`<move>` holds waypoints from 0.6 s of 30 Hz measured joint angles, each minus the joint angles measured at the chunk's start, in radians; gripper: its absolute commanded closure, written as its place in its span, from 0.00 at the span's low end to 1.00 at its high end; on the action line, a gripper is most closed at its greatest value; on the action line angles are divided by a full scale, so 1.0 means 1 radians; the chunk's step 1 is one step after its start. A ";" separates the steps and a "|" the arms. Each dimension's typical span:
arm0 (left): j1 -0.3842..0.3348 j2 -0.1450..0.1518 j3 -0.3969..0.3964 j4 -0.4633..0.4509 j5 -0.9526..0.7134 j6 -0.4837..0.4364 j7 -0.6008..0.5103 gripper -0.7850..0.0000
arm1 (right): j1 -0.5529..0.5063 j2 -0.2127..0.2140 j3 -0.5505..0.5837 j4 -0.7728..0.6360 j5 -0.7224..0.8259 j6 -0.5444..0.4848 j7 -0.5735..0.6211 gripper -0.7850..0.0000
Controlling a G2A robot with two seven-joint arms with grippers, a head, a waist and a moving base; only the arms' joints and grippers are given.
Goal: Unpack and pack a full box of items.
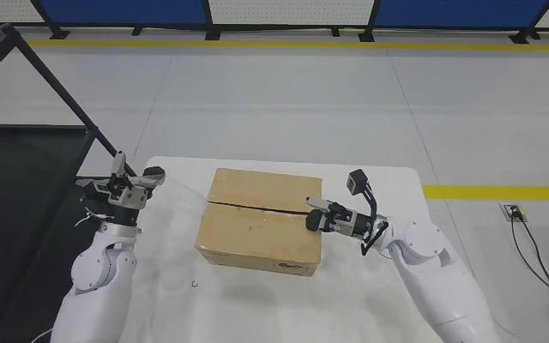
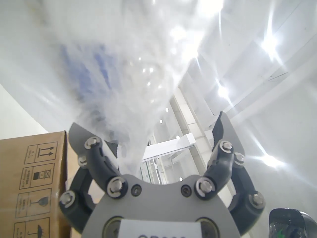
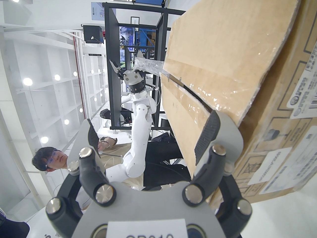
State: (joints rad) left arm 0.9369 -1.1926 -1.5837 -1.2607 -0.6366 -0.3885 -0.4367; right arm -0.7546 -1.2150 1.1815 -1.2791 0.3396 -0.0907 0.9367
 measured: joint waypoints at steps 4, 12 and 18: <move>0.021 0.001 -0.010 -0.048 0.026 0.006 0.028 0.00 | 0.000 0.001 0.000 -0.001 0.001 0.000 -0.002 0.00; 0.067 0.002 -0.012 -0.155 0.092 0.011 0.072 0.00 | -0.002 0.003 0.000 -0.004 -0.001 0.002 -0.003 0.00; 0.107 0.001 -0.003 -0.265 0.158 0.024 0.109 0.00 | -0.002 0.004 0.002 -0.005 0.001 0.006 -0.011 0.00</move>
State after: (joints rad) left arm 1.0439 -1.1917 -1.5868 -1.5261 -0.4790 -0.3641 -0.3273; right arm -0.7564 -1.2110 1.1840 -1.2843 0.3408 -0.0846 0.9260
